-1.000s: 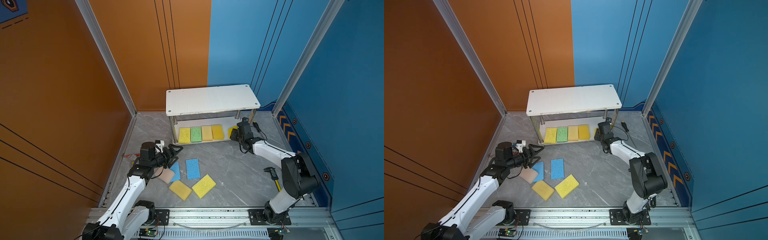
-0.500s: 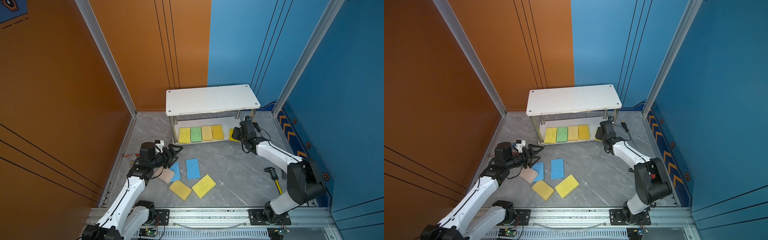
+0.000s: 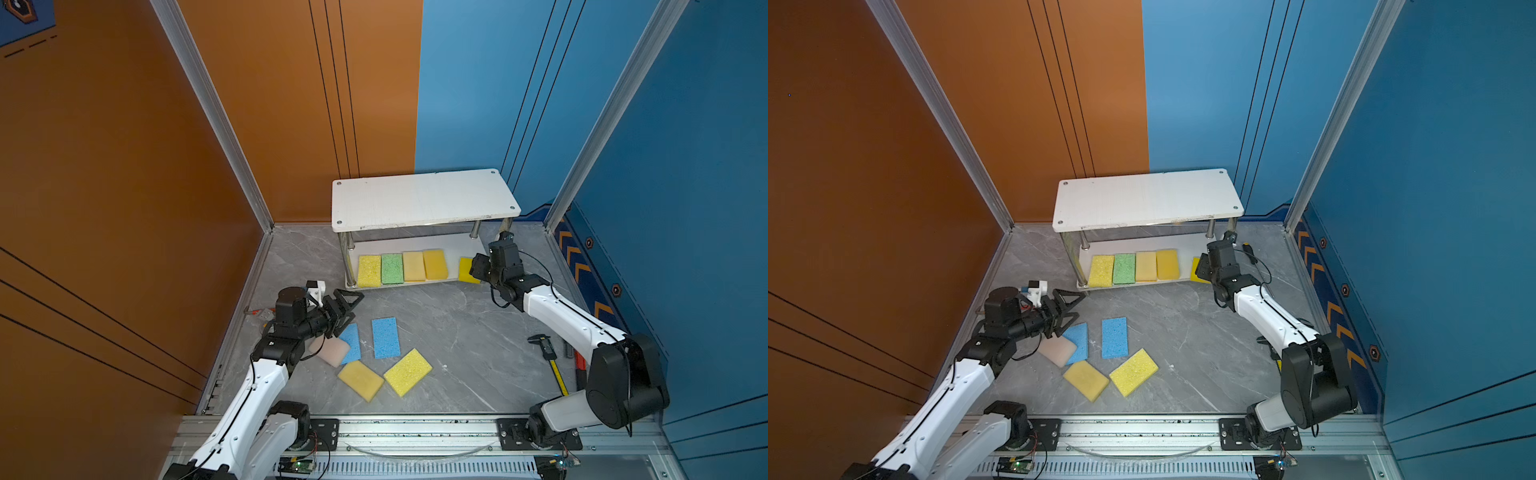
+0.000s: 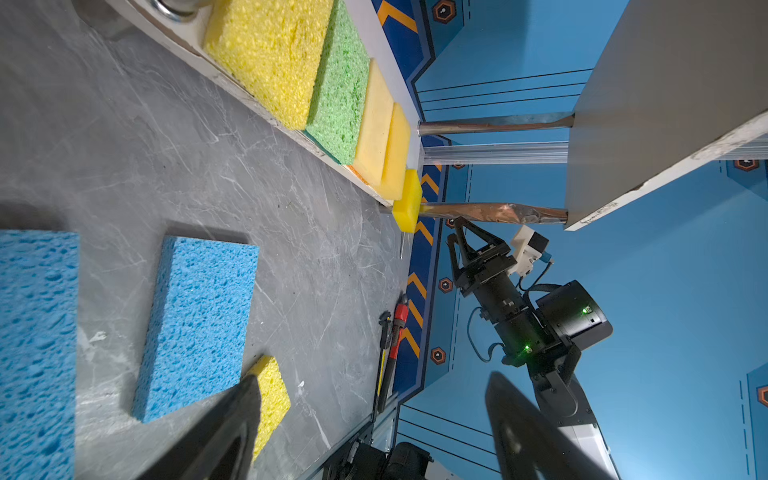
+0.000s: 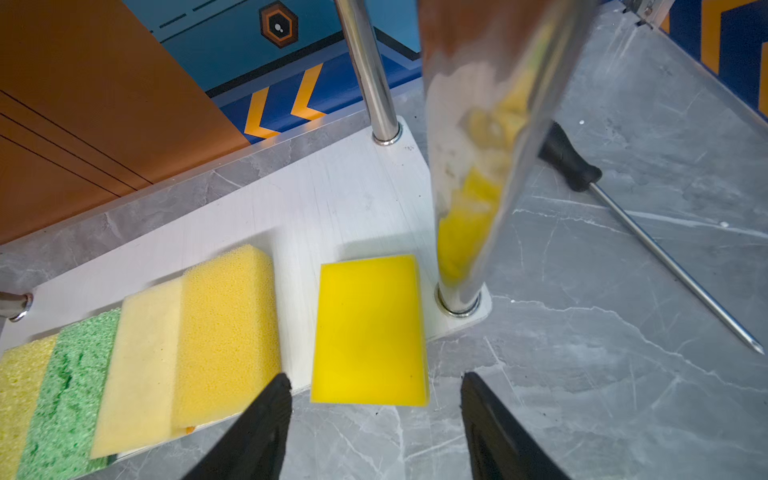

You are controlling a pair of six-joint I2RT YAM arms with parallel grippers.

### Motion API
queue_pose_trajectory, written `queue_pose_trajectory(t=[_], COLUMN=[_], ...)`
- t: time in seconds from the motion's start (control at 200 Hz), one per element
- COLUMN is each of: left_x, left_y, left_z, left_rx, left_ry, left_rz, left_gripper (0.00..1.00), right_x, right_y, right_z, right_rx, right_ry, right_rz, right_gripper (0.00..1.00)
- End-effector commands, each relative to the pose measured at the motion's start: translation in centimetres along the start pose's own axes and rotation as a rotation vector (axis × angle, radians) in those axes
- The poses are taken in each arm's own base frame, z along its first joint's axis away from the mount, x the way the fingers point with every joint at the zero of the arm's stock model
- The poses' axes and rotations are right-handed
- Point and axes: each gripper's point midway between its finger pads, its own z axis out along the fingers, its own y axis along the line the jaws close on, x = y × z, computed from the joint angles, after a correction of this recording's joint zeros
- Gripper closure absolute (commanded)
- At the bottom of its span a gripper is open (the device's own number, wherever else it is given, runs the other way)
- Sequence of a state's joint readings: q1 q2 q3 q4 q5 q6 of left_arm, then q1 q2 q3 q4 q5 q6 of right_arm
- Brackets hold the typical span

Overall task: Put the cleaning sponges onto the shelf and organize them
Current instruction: 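Open the right gripper to release the bright yellow sponge on the shelf, then withdraw the open right gripper back out of the shelf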

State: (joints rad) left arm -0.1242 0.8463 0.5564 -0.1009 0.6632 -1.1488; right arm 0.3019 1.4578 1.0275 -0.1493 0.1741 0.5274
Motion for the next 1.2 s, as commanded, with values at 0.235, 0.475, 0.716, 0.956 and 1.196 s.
queue_pose_trajectory(t=[0.235, 0.475, 0.716, 0.956, 1.196], left_x=[0.6, 0.8, 1.1, 0.9, 0.6], left_y=[0.3, 0.2, 0.7, 0.7, 0.9], left_z=[-0.9, -1.0, -0.8, -0.5, -0.3], left_rx=[0.005, 0.005, -0.011, -0.027, -0.04], left_ry=[-0.003, 0.004, 0.017, 0.023, 0.024], left_rz=[0.011, 0.014, 0.01, 0.012, 0.013], left_gripper=[0.15, 0.15, 0.15, 0.15, 0.15], right_x=[2.5, 4.9, 6.3, 7.6, 6.9], right_y=[-0.6, -1.0, -0.7, 0.4, 0.8], right_z=[-1.9, -2.6, -1.8, 0.9, 3.5], right_rx=[-0.024, -0.028, -0.033, -0.043, -0.027], right_ry=[0.168, 0.252, 0.323, 0.394, 0.38], right_rz=[0.096, 0.235, 0.304, 0.326, 0.307], right_gripper=[0.33, 0.33, 0.33, 0.33, 0.33])
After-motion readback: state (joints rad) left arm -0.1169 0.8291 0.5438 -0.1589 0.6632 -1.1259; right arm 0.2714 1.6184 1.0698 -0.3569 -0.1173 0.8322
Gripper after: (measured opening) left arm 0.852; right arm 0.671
